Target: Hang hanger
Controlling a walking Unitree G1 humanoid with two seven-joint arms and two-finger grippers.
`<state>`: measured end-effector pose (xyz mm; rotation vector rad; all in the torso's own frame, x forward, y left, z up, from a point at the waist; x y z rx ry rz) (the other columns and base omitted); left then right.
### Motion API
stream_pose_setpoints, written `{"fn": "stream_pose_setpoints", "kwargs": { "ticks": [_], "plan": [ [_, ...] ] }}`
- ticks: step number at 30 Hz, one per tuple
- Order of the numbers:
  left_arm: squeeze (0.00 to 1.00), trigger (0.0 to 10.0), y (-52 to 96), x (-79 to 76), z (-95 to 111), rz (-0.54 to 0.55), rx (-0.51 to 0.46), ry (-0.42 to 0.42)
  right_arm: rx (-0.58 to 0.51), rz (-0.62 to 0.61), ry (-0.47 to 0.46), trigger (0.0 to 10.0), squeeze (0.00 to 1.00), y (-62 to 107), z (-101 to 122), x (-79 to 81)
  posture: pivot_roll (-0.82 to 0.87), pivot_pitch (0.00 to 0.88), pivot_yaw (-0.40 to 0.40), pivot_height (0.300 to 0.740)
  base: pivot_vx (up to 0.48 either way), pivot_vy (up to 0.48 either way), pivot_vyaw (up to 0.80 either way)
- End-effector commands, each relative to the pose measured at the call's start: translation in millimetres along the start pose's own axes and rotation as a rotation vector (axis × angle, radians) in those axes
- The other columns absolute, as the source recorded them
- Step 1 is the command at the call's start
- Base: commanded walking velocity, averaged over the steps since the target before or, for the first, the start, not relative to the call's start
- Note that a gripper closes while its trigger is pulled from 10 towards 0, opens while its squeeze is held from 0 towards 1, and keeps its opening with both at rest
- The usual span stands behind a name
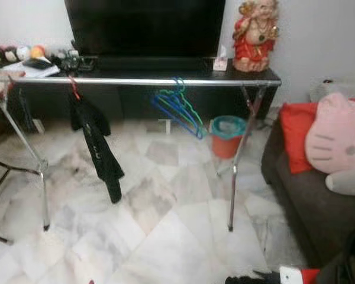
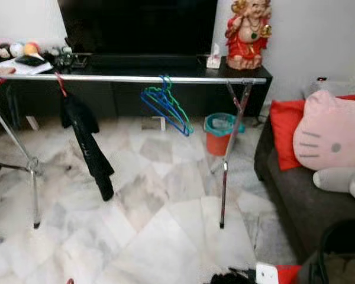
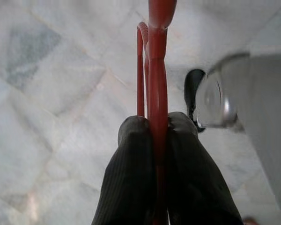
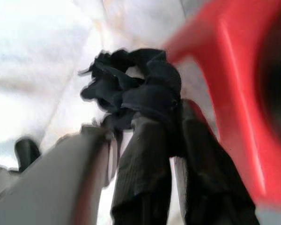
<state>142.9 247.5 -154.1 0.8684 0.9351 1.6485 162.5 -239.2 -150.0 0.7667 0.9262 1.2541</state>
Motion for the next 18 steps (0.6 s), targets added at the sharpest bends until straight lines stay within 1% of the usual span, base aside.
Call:
{"fn": "stream_pose_setpoints", "kwargs": {
  "ticks": [1, 9, 18],
  "plan": [
    [0.00, 10.0, -0.9, -5.8, 6.3, -0.011, -0.015, 0.000, -0.026, -0.024, -0.001, 10.0, 0.00, -0.3, 9.3, -9.7, -0.01, 0.000, -0.060, 0.740, 0.000, 0.000, 0.00],
    [0.00, 10.0, -1.0, -5.9, 6.4, -0.012, -0.015, 0.000, -0.029, -0.022, -0.003, 10.0, 0.00, -0.3, 9.8, -9.4, -0.01, 0.000, -0.060, 0.740, 0.000, 0.000, 0.00],
    [0.00, 10.0, -1.0, -5.4, 6.5, -0.010, -0.014, -0.001, -0.038, -0.018, -0.005, 10.0, 0.00, -0.3, 11.2, -8.6, -0.01, 0.000, -0.059, 0.740, 0.000, 0.302, 0.00]
  ]
}}
Point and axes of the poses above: a point about 5 cm out from each wrist's last joint towards the gripper, its own y axis pointing back from the gripper into the wrist, its own z axis along the axis of the wrist's last joint, x = y × z, the point moved 6 cm from there along -y, pointing out of the wrist towards the gripper, and after that the axes turned 12 degrees about y, right-handed, at the moved point
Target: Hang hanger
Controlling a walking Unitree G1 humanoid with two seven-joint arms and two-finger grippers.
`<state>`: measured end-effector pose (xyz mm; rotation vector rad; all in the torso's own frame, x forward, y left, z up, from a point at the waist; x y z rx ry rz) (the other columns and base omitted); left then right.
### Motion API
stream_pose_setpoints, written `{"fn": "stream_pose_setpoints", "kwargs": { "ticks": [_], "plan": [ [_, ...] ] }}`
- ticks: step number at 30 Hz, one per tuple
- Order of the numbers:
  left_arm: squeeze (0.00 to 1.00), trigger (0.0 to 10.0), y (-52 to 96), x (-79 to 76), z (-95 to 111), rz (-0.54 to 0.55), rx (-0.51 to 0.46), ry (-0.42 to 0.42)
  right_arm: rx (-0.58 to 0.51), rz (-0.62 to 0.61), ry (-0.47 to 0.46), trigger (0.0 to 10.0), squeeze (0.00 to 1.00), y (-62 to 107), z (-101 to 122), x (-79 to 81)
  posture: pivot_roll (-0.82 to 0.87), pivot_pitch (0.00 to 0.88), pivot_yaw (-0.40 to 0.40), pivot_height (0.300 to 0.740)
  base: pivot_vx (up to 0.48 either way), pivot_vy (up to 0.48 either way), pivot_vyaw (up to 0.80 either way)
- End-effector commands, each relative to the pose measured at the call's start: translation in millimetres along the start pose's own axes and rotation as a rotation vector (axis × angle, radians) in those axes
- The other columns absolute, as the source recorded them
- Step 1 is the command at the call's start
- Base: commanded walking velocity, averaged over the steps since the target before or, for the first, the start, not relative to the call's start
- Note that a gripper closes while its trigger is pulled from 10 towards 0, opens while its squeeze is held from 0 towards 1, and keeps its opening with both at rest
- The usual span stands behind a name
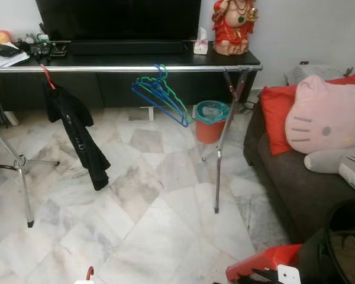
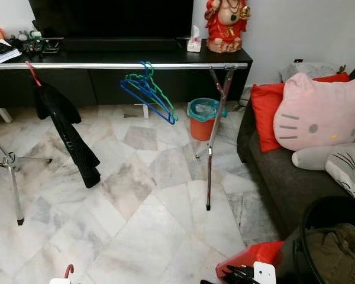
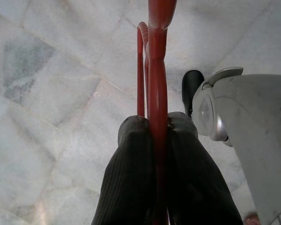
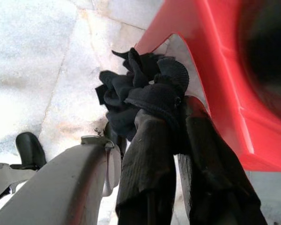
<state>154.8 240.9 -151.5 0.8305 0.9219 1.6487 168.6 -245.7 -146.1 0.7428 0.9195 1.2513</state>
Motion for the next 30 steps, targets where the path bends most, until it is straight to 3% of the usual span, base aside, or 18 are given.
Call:
{"fn": "stream_pose_setpoints", "kwargs": {
  "ticks": [1, 14, 30],
  "plan": [
    [0.00, 10.0, 0.5, 3.6, -4.0, 0.008, 0.015, -0.012, -0.019, -0.005, -0.007, 10.0, 0.00, -0.1, 4.1, -1.8, -0.01, 0.000, -0.058, 0.740, 0.000, 0.304, 0.00],
    [0.00, 10.0, 0.4, 4.2, -2.6, 0.009, 0.013, -0.025, -0.020, -0.002, -0.006, 10.0, 0.00, -0.2, 4.3, -0.2, -0.01, 0.000, -0.055, 0.740, 0.000, 0.295, 0.00],
    [0.00, 10.0, -0.1, 7.1, 4.0, 0.028, -0.010, -0.024, -0.059, -0.010, -0.017, 10.0, 0.00, -0.3, 12.1, -0.6, 0.00, 0.000, -0.056, 0.740, 0.000, 0.000, 0.00]
  ]
}}
Point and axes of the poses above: a point about 5 cm out from each wrist's last joint towards the gripper, its own y axis pointing back from the gripper into the wrist, its own z axis along the axis of the wrist's last joint, x = y × z, the point moved 6 cm from there along -y, pointing out of the wrist towards the gripper, and after that the axes turned 12 degrees about y, right-handed, at the moved point
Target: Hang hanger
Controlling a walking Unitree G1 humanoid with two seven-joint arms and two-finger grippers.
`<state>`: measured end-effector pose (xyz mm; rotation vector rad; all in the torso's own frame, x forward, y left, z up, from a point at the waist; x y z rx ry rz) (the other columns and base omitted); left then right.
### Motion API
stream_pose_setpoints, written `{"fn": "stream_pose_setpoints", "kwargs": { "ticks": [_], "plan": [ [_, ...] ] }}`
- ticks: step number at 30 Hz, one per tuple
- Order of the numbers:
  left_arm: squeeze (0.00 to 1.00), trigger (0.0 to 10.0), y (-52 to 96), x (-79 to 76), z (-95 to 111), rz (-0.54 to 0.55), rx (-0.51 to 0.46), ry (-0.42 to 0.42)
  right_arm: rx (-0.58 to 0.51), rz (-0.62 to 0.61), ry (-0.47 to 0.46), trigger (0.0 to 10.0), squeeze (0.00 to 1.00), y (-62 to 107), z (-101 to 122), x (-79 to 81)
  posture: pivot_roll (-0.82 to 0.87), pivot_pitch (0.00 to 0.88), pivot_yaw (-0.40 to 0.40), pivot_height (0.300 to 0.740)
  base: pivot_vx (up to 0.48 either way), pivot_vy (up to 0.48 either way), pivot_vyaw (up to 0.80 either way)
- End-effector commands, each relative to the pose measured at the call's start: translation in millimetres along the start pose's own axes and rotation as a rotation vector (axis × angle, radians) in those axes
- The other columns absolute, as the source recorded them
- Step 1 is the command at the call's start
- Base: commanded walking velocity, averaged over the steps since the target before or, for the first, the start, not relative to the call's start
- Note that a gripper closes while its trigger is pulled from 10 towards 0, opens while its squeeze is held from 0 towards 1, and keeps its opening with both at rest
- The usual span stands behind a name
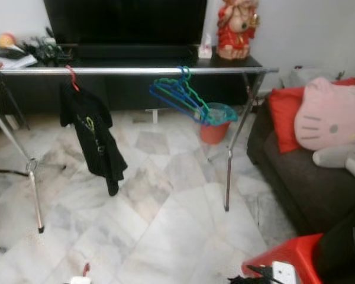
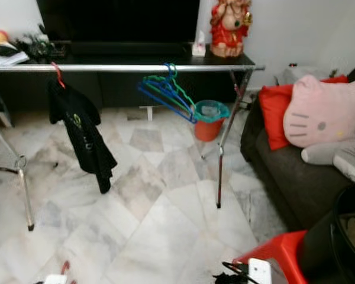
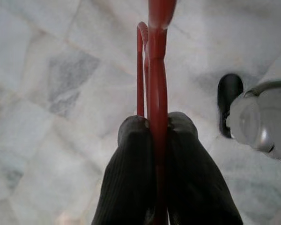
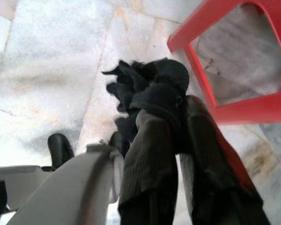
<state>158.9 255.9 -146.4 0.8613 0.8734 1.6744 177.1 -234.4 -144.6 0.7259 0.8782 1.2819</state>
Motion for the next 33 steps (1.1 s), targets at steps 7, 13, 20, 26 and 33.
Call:
{"fn": "stream_pose_setpoints", "kwargs": {
  "ticks": [7, 13, 20, 26, 33],
  "plan": [
    [0.00, 10.0, 0.0, -5.9, -1, -0.005, -0.003, 0.016, -0.035, -0.040, -0.004, 10.0, 0.00, 0.3, 8, -13.0, 0.00, 0.000, -0.057, 0.740, 0.000, 0.000, 0.00],
    [0.00, 10.0, -0.1, -6.6, 0, -0.009, -0.006, 0.020, -0.036, -0.044, 0.033, 10.0, 0.00, 0.1, 9, -13.5, 0.00, 0.000, -0.057, 0.740, 0.000, 0.000, 0.11],
    [0.00, 10.0, -0.1, -4.9, 2, -0.005, -0.014, 0.022, -0.042, -0.041, 0.025, 10.0, 0.00, 0.2, 10, -12.6, 0.00, 0.000, -0.056, 0.740, 0.000, 0.000, 0.60],
    [0.00, 10.0, -0.6, 3.5, 15, 0.009, -0.061, 0.025, -0.067, -0.033, 0.033, 10.0, 0.00, 0.5, 13, -11.9, 0.00, 0.000, -0.058, 0.740, 0.000, 0.000, 0.00],
    [0.00, 10.0, 0.8, 5.2, 93, 0.019, -0.280, 0.010, -0.133, -0.025, 0.267, 10.0, 0.00, 0.1, 33, -12.3, -0.01, 0.000, -0.062, 0.740, 0.000, 0.000, 0.00]
  ]
}}
Point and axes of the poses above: a point about 5 cm out from each wrist's last joint towards the gripper, its own y axis pointing back from the gripper into the wrist, its own z axis along the axis of the wrist's last joint, x = y × z, the point moved 6 cm from there along -y, pointing out of the wrist towards the gripper, and after that the axes turned 12 degrees about y, right-handed, at the moved point
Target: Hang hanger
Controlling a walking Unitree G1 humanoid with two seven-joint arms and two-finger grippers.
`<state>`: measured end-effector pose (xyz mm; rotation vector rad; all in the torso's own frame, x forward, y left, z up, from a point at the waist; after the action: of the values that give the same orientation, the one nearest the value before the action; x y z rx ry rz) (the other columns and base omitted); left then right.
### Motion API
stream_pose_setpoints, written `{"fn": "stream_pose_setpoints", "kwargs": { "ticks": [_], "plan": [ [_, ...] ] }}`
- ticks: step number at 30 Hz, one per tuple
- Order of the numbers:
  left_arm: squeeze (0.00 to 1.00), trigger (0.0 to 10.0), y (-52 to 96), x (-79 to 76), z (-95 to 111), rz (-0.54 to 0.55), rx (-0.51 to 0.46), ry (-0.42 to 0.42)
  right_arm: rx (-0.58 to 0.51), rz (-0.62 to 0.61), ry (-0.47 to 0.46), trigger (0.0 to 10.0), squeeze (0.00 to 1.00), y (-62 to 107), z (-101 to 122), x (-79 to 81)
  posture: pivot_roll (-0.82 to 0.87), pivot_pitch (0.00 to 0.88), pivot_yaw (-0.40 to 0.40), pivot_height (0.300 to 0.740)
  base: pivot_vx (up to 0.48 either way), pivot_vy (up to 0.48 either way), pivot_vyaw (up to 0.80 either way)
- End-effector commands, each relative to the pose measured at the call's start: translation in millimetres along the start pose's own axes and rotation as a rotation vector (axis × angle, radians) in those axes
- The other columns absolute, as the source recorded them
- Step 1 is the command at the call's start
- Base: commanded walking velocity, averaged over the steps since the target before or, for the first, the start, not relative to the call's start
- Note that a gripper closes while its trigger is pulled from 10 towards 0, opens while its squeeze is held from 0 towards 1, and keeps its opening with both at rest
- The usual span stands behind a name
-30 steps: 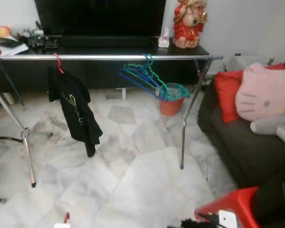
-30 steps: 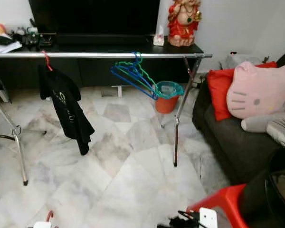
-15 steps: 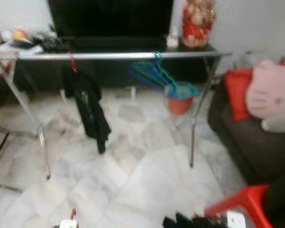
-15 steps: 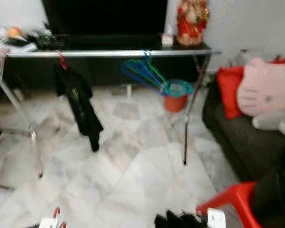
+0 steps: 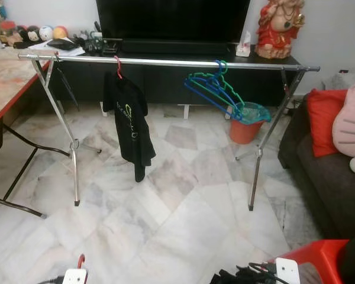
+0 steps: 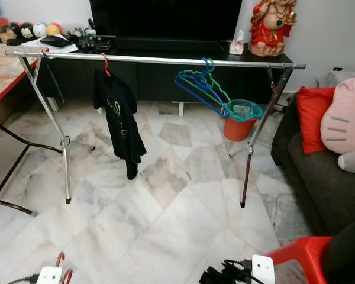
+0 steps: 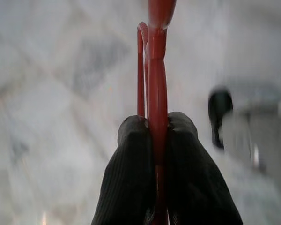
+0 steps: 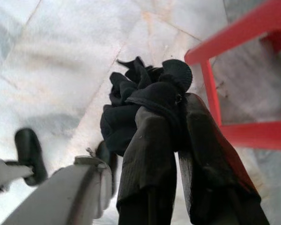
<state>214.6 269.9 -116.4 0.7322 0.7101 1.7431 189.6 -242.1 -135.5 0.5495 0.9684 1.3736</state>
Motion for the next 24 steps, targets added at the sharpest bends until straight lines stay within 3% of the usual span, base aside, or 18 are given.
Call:
{"fn": "stream_pose_setpoints", "kwargs": {
  "ticks": [1, 2, 3, 24],
  "plan": [
    [0.00, 10.0, -2.6, -0.7, 32, 0.004, -0.111, -0.002, -0.075, -0.013, 0.122, 10.0, 0.00, -2.7, 25, -8.9, -0.01, 0.000, -0.063, 0.740, 0.000, 0.000, 0.00],
    [0.00, 10.0, -2.6, -1.3, 34, 0.004, -0.118, -0.002, -0.087, -0.015, 0.135, 10.0, 0.00, -3.1, 29, -10.2, -0.01, 0.000, -0.063, 0.740, 0.000, 0.000, 0.00],
    [0.00, 10.0, -3.3, -5.9, 61, -0.009, -0.203, -0.005, -0.185, -0.016, 0.153, 10.0, 0.00, -5.3, 68, -18.4, -0.01, 0.000, -0.064, 0.740, 0.000, 0.000, 0.00],
    [0.00, 10.0, -3.3, -5.9, 61, -0.009, -0.203, -0.005, -0.185, -0.016, 0.153, 10.0, 0.00, -5.3, 68, -18.4, -0.01, 0.000, -0.064, 0.740, 0.000, 0.000, 0.00]
  ]
}}
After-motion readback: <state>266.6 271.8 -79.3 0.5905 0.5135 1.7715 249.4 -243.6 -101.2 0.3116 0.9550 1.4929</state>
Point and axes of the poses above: a point about 5 cm out from each wrist's last joint towards the gripper, its own y axis pointing back from the gripper into the wrist, its own z axis along the axis of the wrist's last joint, x = y × z, the point moved 6 cm from there along -y, pointing out of the wrist towards the gripper, and after that the axes turned 12 degrees about y, right-handed, at the moved point
